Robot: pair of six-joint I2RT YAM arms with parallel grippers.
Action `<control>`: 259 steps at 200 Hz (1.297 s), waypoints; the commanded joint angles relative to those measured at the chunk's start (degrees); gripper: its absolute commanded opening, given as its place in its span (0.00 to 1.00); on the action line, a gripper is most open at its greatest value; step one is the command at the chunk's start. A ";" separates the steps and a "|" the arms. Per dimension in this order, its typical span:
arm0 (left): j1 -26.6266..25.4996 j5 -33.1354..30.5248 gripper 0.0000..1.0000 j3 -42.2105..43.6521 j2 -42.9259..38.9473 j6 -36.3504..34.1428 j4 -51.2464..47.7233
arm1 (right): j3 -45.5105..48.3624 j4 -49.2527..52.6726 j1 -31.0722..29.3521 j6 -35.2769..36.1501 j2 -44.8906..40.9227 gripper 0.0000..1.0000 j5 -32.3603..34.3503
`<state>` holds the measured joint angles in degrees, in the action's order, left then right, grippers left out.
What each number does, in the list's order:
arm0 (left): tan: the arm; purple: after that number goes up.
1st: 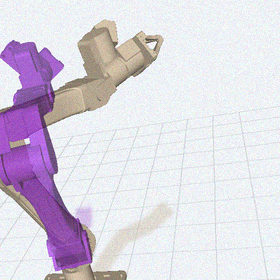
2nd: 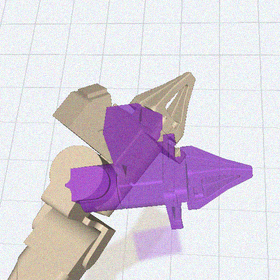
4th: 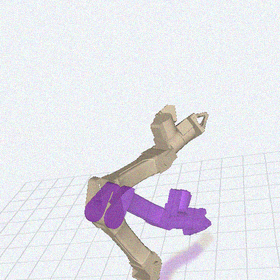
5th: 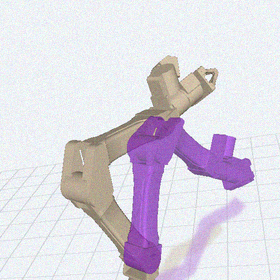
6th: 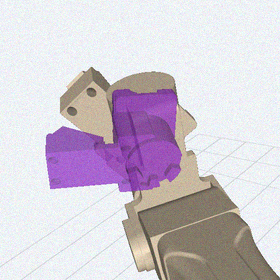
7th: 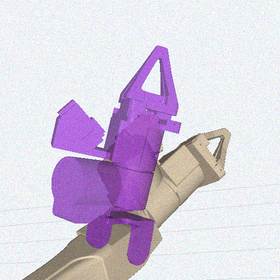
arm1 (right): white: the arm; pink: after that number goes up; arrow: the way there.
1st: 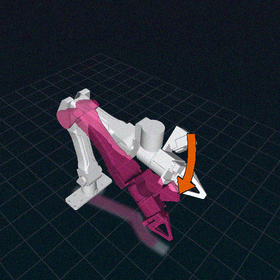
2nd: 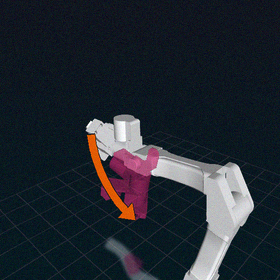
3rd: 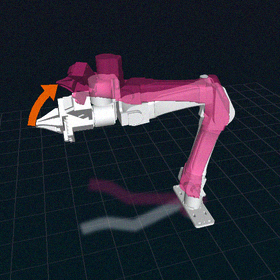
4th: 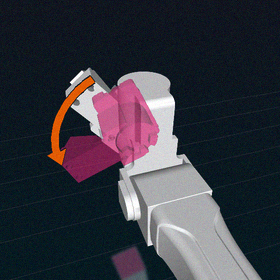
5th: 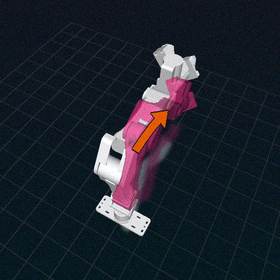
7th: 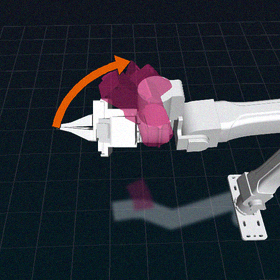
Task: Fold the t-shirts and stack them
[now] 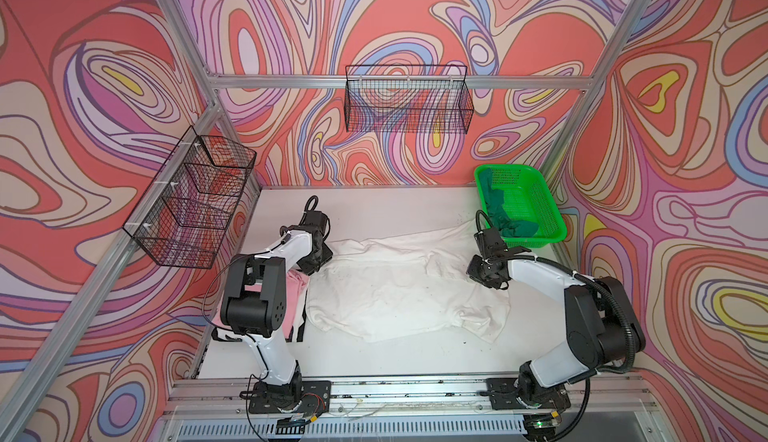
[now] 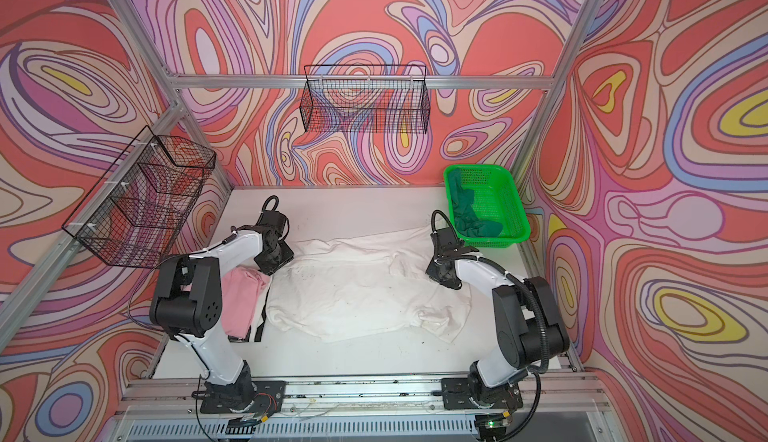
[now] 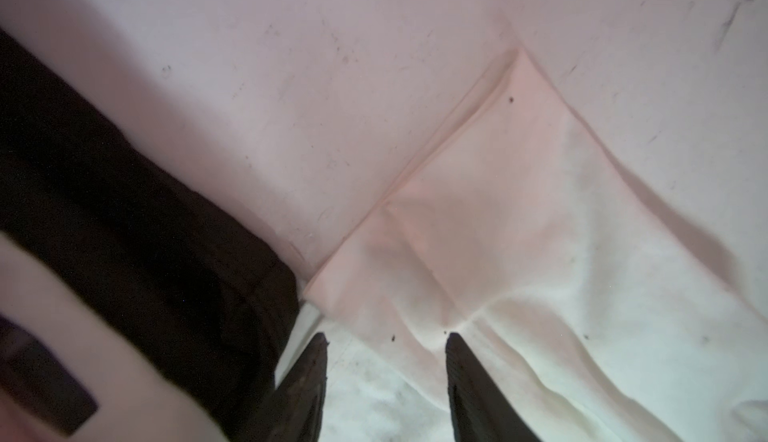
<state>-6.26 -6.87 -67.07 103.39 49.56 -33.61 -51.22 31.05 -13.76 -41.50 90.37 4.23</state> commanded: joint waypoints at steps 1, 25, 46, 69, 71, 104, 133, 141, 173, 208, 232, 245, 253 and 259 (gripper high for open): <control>0.28 -0.43 0.49 0.40 0.67 0.45 -0.62 | 1.67 -0.08 -0.42 -0.95 1.46 0.28 1.33; 0.29 -0.25 0.48 0.20 0.70 0.45 -0.58 | 2.35 -0.66 -0.39 -1.13 1.40 0.28 1.71; 0.29 -0.24 0.48 0.10 0.95 0.45 -0.67 | 2.36 -1.17 -0.48 -1.13 1.78 0.24 1.31; 0.29 -0.32 0.48 0.23 1.02 0.45 -0.61 | 2.20 -1.43 -0.55 -1.17 2.01 0.19 1.31; 0.29 -0.33 0.48 0.22 1.02 0.45 -0.59 | 2.18 -1.43 -0.43 -1.07 2.01 0.18 1.24; 0.29 -0.25 0.47 0.10 1.23 0.45 -0.58 | 0.15 -0.29 -0.50 -0.18 2.31 0.17 2.07; 0.29 -0.57 0.47 -0.17 1.17 0.19 -0.92 | -1.27 0.67 -0.48 0.45 2.53 0.20 2.89; 0.29 -0.68 0.47 -0.17 1.10 0.19 -0.91 | -1.25 0.54 -0.49 0.44 2.62 0.21 2.76; 0.29 -0.52 0.47 -0.27 1.26 0.19 -0.81 | -0.58 -0.23 -0.52 0.44 3.06 0.21 1.77; 0.29 -0.33 0.46 -0.18 1.42 0.27 -0.67 | 0.16 -1.13 -0.55 0.32 3.37 0.15 1.20; 0.29 -0.25 0.46 -0.34 1.42 0.11 -0.77 | -0.88 -0.47 -0.49 0.95 3.03 0.03 1.33; 0.29 -0.36 0.46 -0.43 1.31 0.05 -0.91 | -2.03 0.59 -0.48 1.19 2.57 0.00 2.53; 0.29 -0.25 0.45 -0.52 1.35 0.01 -0.85 | -2.98 1.28 -0.48 1.56 2.32 0.00 3.01; 0.29 -0.20 0.44 -0.61 1.29 -0.08 -0.88 | -3.89 2.01 -0.53 1.81 2.14 0.00 3.24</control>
<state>-6.26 -6.66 -67.07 103.83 49.54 -33.61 -51.83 31.03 -13.96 -40.51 92.90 5.23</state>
